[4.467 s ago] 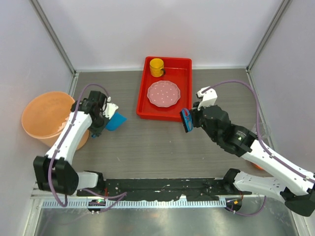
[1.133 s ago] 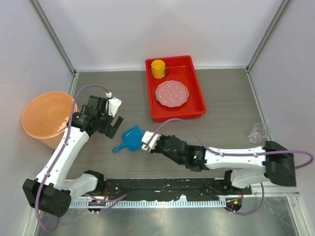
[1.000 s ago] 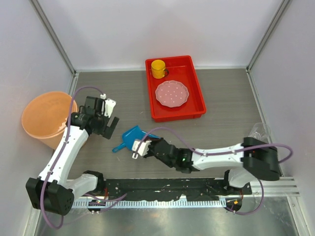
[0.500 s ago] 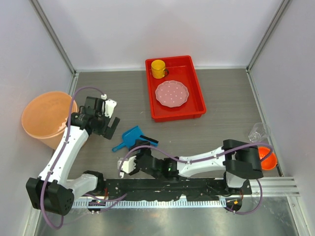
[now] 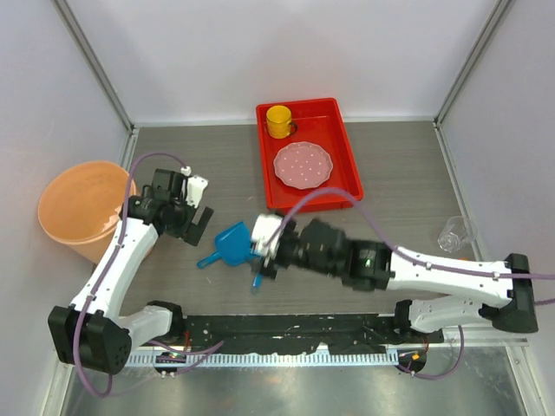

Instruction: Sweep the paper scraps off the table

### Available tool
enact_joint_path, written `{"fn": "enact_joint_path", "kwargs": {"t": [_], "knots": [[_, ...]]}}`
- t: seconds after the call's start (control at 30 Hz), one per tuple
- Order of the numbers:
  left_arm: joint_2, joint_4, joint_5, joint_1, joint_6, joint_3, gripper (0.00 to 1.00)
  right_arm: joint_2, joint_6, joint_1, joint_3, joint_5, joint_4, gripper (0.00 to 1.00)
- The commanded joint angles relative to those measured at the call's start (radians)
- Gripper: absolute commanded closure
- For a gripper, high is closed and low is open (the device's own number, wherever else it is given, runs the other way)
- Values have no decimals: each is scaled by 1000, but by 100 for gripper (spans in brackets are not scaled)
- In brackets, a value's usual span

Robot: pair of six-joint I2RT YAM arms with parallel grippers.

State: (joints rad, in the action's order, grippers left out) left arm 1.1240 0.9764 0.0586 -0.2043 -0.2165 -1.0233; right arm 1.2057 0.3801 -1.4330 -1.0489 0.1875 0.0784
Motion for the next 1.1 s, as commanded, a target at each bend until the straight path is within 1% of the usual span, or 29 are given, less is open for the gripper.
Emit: {"fn": "enact_joint_path", "kwargs": {"t": [0.0, 0.03, 0.07, 0.1, 0.13, 0.17, 0.2, 0.23, 0.27, 0.3, 0.33, 0.37, 0.4, 0.43, 0.47, 0.5, 0.53, 0.6, 0.63, 0.67, 0.7, 0.73, 0.77, 0.83, 0.9, 0.93, 1.07], "knots": [[2, -71, -19, 3, -9, -5, 0, -67, -344, 454, 1, -36, 116, 14], [-1, -91, -14, 3, -7, 3, 0, -83, -425, 524, 35, -8, 122, 14], [-4, -146, 0, 5, -7, 24, 0, -110, -449, 583, 52, 89, 123, 14], [-9, -178, 10, 5, -4, 37, 0, -123, -470, 696, 67, 133, 135, 14], [-12, -215, 12, 5, -4, 54, 0, -132, -513, 750, 93, 167, 141, 14], [-16, -296, 30, 5, 2, 86, 0, -147, -535, 823, 105, 143, 149, 14], [-16, -339, 35, 5, 6, 104, 0, -149, -552, 952, 119, 92, 159, 14], [-16, -387, 41, 5, 15, 121, 0, -149, -590, 1021, 142, 51, 165, 14], [-16, -486, 53, 5, 23, 162, 0, -146, -613, 1074, 153, 24, 170, 14], [-13, -537, 66, 5, 51, 182, 0, -146, -636, 1118, 164, -9, 169, 14], [-12, -586, 69, 5, 61, 221, 0, -149, -662, 1208, 191, -16, 163, 14], [-9, -682, 76, 5, 72, 239, 0, -153, -702, 1244, 207, -13, 149, 14], [-1, -734, 98, 5, 106, 258, 0, -169, -722, 1288, 228, 3, 106, 14], [0, -828, 102, 5, 118, 293, 0, -178, -736, 1347, 275, 24, 74, 14], [3, -872, 106, 5, 129, 313, 0, -189, -757, 1371, 302, 52, 48, 14], [3, -921, 104, 5, 143, 333, 0, -196, -759, 1385, 323, 129, -4, 14], [10, -1024, 106, 5, 155, 376, 0, -213, -759, 1393, 369, 165, -31, 14], [17, -1131, 98, 5, 167, 423, 0, -222, -745, 1399, 409, 223, -112, 14], [28, -1253, 99, 5, 183, 477, 0, -225, -738, 1399, 447, 252, -139, 14], [34, -1321, 99, 5, 190, 506, 0, -227, -733, 1399, 467, 265, -167, 14], [45, -1388, 104, 5, 195, 535, 0, -228, -715, 1399, 490, 270, -236, 14], [54, -1514, 121, 6, 212, 586, 0, -232, -704, 1398, 541, 271, -276, 14], [77, -1569, 129, 5, 210, 607, 0, -244, -696, 1399, 567, 277, -308, 15], [95, -1645, 138, 5, 212, 640, 0, -258, -679, 1401, 636, 300, -385, 15], [102, -1636, 177, 5, 212, 634, 0, -284, -666, 1399, 676, 328, -442, 15], [102, -1651, 229, 5, 238, 632, 0, -290, -646, 1399, 713, 336, -460, 15], [108, -1703, 268, 5, 236, 647, 0, -296, -633, 1399, 776, 369, -534, 17]]}}
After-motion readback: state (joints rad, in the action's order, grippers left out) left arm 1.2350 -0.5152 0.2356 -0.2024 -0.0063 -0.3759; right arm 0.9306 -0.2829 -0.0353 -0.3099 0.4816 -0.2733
